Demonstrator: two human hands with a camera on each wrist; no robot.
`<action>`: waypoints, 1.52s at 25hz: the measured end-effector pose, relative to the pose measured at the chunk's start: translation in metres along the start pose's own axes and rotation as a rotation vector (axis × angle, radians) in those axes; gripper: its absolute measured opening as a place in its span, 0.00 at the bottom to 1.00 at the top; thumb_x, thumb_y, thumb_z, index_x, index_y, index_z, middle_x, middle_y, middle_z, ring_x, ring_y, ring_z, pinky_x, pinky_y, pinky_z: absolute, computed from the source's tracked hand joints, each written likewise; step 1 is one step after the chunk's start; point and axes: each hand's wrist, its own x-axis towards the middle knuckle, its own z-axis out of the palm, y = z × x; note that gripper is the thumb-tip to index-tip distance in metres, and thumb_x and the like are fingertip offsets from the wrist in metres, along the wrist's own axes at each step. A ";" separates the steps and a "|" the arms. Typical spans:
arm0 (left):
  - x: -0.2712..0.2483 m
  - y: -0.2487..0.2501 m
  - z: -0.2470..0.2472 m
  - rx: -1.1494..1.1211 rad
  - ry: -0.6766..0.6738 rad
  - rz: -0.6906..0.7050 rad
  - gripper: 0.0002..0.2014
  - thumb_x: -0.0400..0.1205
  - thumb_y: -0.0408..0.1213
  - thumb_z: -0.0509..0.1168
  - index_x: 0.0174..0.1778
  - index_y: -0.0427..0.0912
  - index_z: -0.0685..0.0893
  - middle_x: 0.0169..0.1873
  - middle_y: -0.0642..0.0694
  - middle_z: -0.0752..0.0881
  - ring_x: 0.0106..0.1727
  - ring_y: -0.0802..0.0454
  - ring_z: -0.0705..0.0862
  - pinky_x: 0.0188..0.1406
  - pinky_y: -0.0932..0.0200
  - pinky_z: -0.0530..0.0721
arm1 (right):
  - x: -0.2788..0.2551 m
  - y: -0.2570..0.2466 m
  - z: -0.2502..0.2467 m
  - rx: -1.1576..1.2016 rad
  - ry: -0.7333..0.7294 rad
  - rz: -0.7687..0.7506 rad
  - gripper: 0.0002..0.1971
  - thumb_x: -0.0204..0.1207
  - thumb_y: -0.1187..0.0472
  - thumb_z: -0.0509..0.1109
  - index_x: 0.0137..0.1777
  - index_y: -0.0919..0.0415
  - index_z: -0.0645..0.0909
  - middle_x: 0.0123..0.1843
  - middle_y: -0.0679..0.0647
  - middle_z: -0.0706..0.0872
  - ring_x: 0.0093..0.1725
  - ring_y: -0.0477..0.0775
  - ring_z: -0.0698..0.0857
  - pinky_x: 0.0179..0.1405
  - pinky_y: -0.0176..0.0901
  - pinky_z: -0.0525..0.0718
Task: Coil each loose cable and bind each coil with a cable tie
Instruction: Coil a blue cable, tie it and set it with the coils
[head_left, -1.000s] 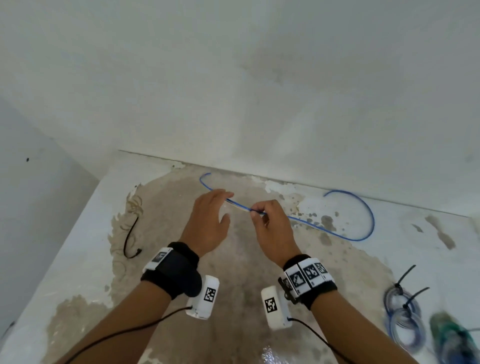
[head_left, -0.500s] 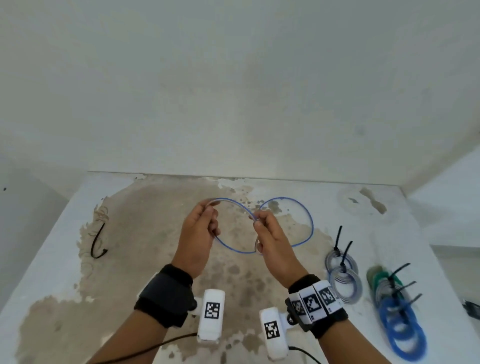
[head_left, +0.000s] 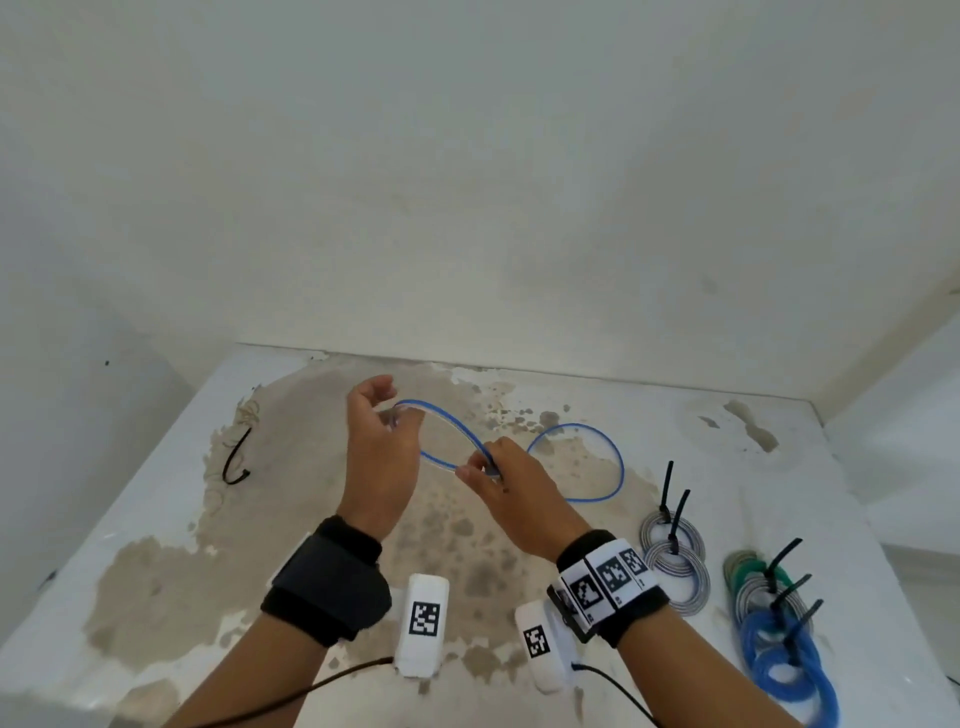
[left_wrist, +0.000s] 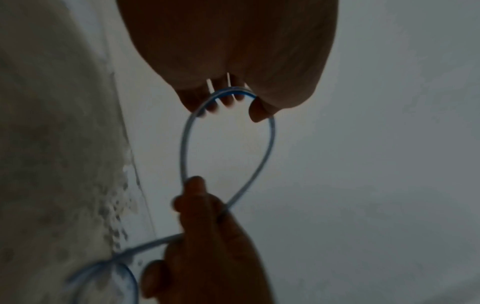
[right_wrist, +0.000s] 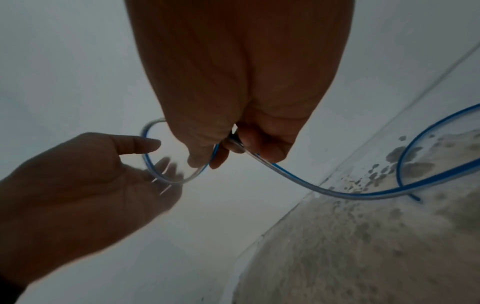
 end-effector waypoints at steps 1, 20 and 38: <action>-0.002 -0.004 -0.009 0.130 0.076 0.094 0.15 0.83 0.31 0.68 0.60 0.43 0.69 0.54 0.48 0.73 0.48 0.52 0.75 0.51 0.61 0.78 | 0.003 -0.006 0.000 0.023 -0.014 0.010 0.13 0.88 0.48 0.63 0.42 0.51 0.72 0.40 0.46 0.73 0.37 0.39 0.74 0.39 0.31 0.71; 0.080 -0.052 -0.122 0.615 -0.594 0.321 0.19 0.92 0.51 0.47 0.56 0.56 0.84 0.41 0.53 0.87 0.40 0.57 0.83 0.45 0.57 0.78 | 0.083 -0.103 0.087 0.433 0.167 0.220 0.15 0.90 0.46 0.57 0.45 0.50 0.78 0.36 0.37 0.80 0.35 0.40 0.75 0.45 0.46 0.73; 0.101 -0.022 -0.097 -0.821 -0.455 -0.961 0.16 0.87 0.35 0.51 0.50 0.36 0.86 0.27 0.48 0.80 0.46 0.44 0.88 0.42 0.51 0.85 | 0.059 -0.076 0.128 0.248 0.291 -0.030 0.06 0.86 0.56 0.68 0.47 0.51 0.80 0.40 0.43 0.83 0.34 0.45 0.79 0.39 0.48 0.86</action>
